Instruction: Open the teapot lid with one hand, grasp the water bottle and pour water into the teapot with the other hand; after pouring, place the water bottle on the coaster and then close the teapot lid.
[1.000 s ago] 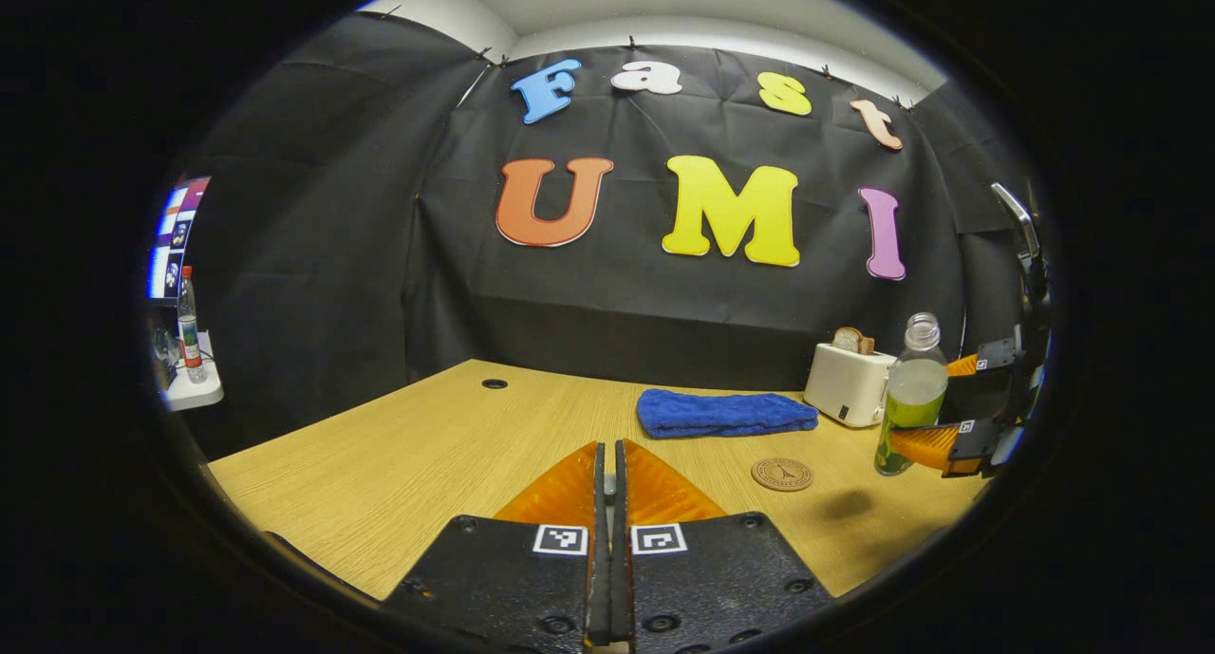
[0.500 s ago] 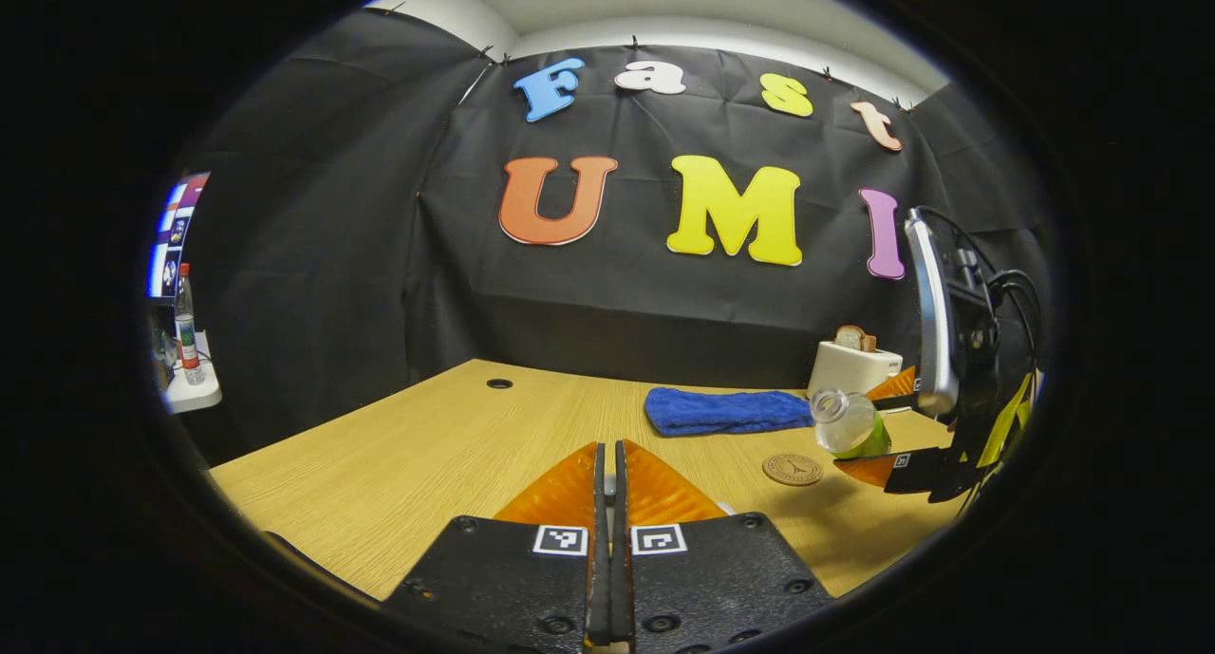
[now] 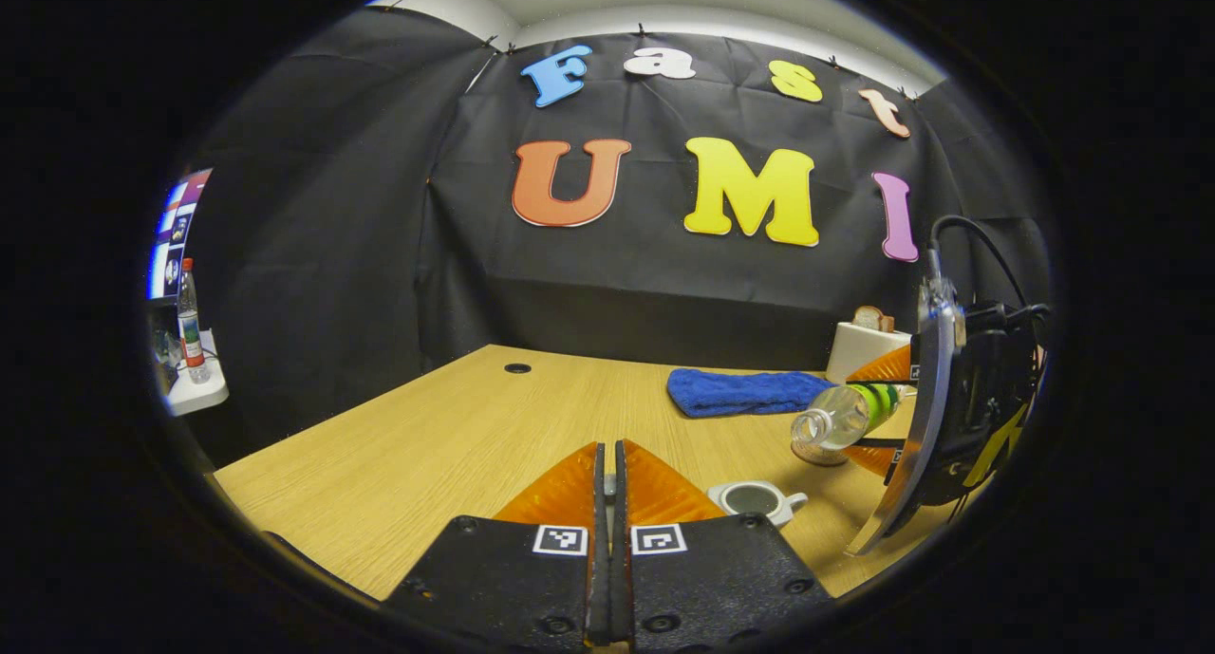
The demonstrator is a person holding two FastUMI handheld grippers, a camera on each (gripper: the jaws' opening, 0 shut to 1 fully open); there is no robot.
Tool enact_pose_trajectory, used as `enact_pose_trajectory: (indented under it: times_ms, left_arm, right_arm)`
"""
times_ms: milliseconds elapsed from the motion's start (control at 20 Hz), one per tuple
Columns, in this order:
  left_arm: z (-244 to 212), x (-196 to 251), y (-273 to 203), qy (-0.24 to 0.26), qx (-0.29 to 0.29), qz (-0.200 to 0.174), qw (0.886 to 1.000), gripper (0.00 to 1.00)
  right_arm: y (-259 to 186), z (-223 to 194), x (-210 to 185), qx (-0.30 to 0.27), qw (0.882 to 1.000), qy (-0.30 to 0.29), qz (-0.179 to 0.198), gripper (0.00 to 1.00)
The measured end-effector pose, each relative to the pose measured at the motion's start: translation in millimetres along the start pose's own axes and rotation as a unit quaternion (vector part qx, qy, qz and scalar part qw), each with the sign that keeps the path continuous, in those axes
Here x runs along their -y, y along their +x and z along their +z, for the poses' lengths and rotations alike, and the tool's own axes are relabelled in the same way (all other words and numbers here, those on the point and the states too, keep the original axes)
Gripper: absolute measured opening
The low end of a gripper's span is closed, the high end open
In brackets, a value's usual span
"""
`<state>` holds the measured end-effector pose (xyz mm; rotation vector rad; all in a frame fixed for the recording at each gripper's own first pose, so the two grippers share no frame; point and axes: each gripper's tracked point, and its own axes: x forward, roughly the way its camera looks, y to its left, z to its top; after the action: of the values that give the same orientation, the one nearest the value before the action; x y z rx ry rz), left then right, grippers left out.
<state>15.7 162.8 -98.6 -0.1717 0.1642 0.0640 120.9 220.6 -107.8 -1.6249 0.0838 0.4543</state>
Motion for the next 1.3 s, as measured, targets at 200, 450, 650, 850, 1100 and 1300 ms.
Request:
enact_pose_trajectory:
  times_ms: [200, 450, 650, 850, 1100, 1300]
  left_arm:
    - [-4.4, -4.0, 0.9, 0.003, -0.004, -0.005, 1.0, 0.03]
    - [-7.6, -8.3, -0.1, 0.006, -0.008, -0.007, 1.0, 0.03]
    - [-7.1, -13.7, -1.0, 0.01, -0.007, 0.002, 1.0, 0.03]
    - [-8.0, -12.9, -0.7, 0.011, -0.008, 0.002, 1.0, 0.03]
    - [-6.9, -15.7, 0.5, 0.012, -0.008, 0.009, 1.0, 0.03]
    - [-5.8, -16.0, -0.7, 0.013, -0.006, 0.01, 1.0, 0.03]
  right_arm:
    - [-3.4, 14.4, 7.2, 0.009, 0.998, -0.065, -0.025, 0.72]
    - [-6.2, 24.5, 13.3, 0.016, 0.989, -0.136, -0.059, 0.72]
    - [-3.1, 28.8, 16.3, 0.02, 0.981, -0.18, -0.074, 0.72]
    - [-2.7, 28.4, 20.4, 0.02, 0.975, -0.206, -0.085, 0.72]
    - [-4.7, 32.0, 27.3, 0.023, 0.967, -0.232, -0.104, 0.72]
    - [-8.1, 35.8, 33.4, 0.027, 0.962, -0.244, -0.117, 0.72]
